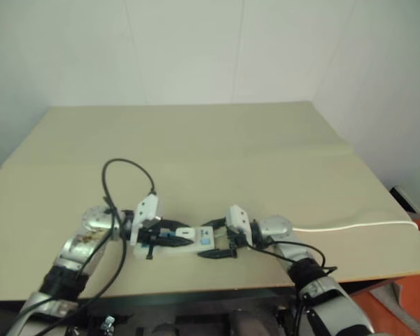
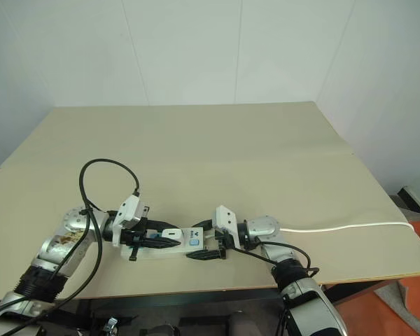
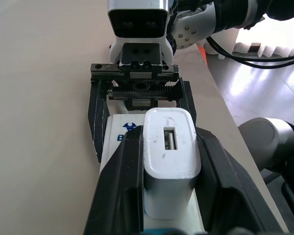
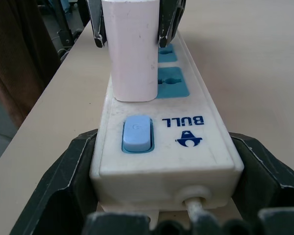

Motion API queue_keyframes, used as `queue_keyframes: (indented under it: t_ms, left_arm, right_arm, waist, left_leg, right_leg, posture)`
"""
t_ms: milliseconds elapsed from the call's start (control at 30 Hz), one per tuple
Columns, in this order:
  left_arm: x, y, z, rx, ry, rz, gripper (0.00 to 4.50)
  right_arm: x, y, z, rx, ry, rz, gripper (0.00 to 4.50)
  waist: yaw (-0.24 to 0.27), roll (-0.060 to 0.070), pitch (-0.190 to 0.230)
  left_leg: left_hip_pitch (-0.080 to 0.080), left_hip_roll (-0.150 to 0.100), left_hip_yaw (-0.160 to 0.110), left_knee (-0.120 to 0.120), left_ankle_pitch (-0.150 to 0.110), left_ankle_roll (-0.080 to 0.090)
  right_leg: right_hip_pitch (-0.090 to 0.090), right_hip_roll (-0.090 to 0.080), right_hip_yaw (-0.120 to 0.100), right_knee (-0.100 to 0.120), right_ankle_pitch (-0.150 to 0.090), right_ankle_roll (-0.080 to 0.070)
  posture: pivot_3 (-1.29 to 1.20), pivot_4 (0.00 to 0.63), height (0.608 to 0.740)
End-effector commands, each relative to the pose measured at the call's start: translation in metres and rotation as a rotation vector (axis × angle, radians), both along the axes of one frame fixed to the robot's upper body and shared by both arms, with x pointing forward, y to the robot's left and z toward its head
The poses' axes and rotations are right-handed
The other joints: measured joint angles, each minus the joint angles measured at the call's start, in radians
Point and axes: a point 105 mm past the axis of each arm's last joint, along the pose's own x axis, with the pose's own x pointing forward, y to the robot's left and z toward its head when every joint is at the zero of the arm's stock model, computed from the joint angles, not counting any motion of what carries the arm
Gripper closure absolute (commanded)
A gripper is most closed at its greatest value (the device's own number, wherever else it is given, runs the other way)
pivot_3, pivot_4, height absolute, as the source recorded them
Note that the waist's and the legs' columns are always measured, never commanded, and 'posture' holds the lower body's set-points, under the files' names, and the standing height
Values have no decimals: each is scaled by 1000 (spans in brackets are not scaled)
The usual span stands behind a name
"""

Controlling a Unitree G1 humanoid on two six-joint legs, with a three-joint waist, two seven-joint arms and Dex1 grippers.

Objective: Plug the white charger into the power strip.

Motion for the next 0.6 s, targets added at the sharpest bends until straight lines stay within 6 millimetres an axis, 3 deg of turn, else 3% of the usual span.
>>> queue_keyframes:
  t_ms: [33, 367, 600]
  left_arm:
    - [-16, 20, -56, 193, 198, 17, 3475]
    - [-16, 19, -55, 183, 197, 26, 3475]
    - [-12, 18, -53, 153, 171, 68, 1301]
  right_arm:
    - [2, -7, 2, 4, -1, -30, 1072]
    - [2, -8, 2, 6, 1, -41, 1072]
    - [4, -5, 3, 10, 3, -38, 1072]
  waist:
    - [0, 1, 0]
    - [0, 2, -1]
    - [5, 5, -3]
  left_leg:
    - [0, 0, 0, 0, 0, 0]
    - [0, 0, 0, 0, 0, 0]
    - [-1, 0, 0, -1, 0, 0]
  right_leg:
    - [0, 0, 0, 0, 0, 0]
    - [0, 0, 0, 0, 0, 0]
    - [-3, 0, 1, 0, 0, 0]
  posture:
    - [0, 150, 740]
    - [0, 150, 740]
    - [0, 150, 740]
